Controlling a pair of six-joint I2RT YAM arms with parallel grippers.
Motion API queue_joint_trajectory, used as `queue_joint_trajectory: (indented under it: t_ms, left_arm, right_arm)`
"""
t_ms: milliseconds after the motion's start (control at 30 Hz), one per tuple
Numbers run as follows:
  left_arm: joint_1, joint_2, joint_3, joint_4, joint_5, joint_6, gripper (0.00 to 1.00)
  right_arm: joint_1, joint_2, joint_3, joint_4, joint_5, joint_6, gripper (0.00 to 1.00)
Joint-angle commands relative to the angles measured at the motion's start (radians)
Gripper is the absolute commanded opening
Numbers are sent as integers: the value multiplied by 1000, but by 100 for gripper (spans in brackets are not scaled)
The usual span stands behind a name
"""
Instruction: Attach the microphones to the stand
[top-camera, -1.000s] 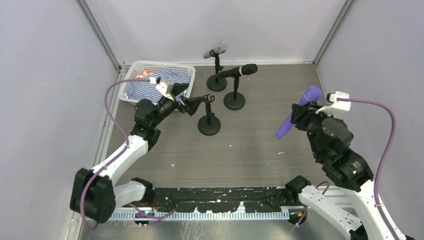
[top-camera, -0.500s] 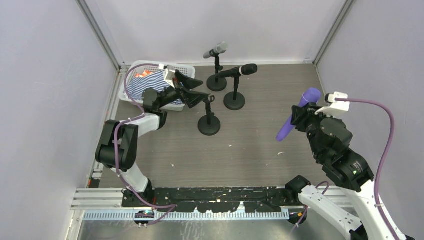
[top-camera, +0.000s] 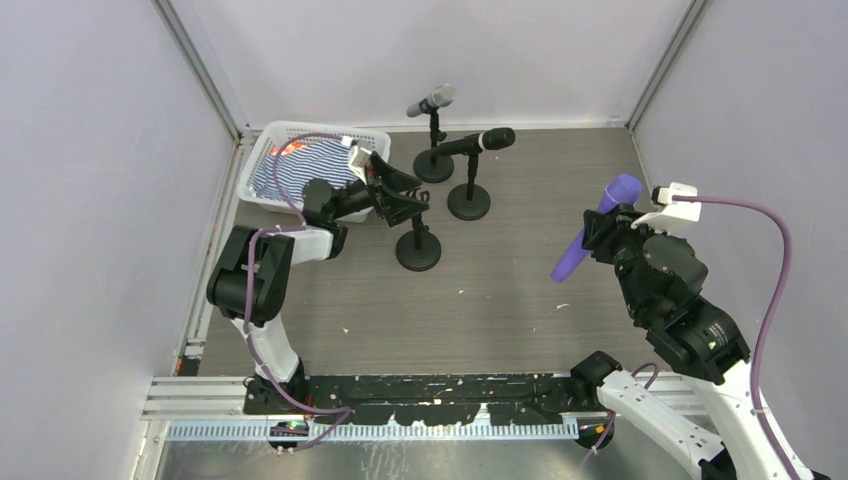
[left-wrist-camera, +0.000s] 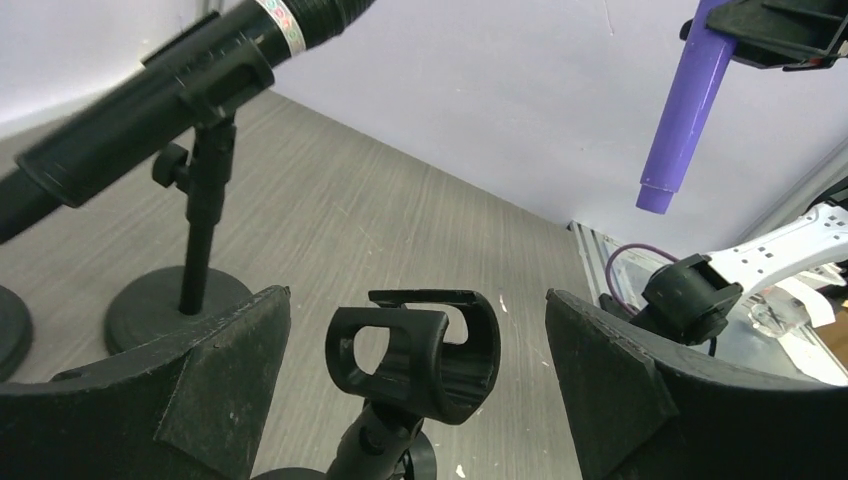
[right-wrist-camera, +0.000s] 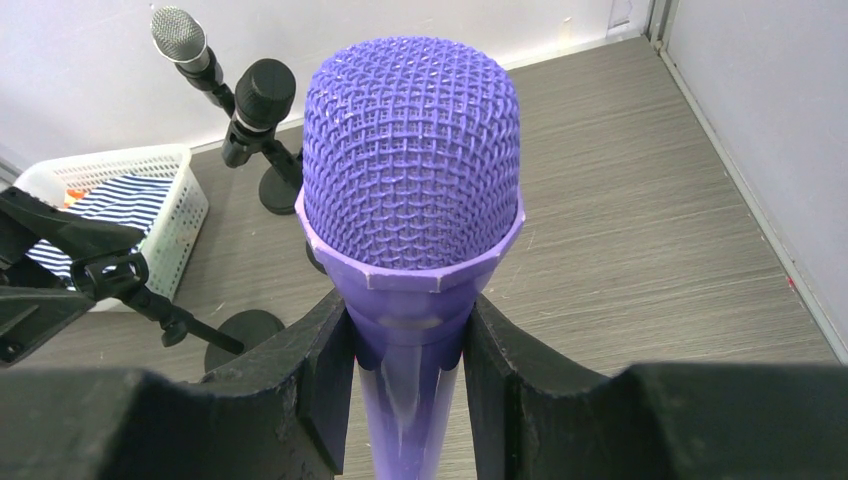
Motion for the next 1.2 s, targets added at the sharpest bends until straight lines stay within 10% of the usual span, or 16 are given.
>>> queue_joint_trajectory:
  t_ms: [0,833,1167]
  left_arm:
    - [-22,8,35,-1,12,30,99]
    - [-33,21,-7,64,23,-30,24]
    - [-195,-309,-105,-653,-579,545,7]
  right_arm:
    - [-3,1,48,28,3,8,4]
    - [-5,-8,42,19,15,5,4]
    - [-4,-12,33,19,18,4,4]
